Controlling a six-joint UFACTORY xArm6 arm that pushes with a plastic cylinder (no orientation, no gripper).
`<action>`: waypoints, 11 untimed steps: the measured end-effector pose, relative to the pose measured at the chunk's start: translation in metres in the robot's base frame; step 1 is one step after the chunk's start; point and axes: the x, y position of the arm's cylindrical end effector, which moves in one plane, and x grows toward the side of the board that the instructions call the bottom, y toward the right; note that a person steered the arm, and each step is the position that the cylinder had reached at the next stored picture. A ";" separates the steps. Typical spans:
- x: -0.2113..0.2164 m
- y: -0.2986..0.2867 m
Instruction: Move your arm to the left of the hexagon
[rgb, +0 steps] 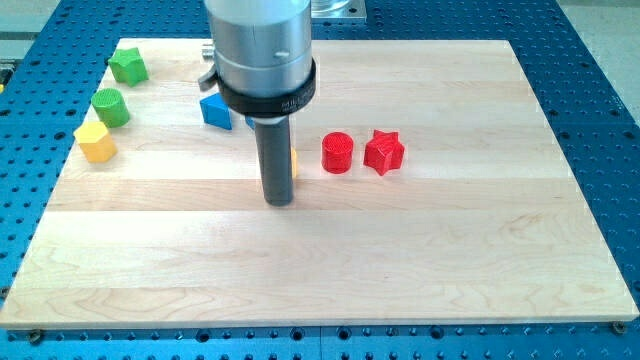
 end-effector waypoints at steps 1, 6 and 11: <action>0.001 0.001; 0.074 -0.201; -0.067 -0.256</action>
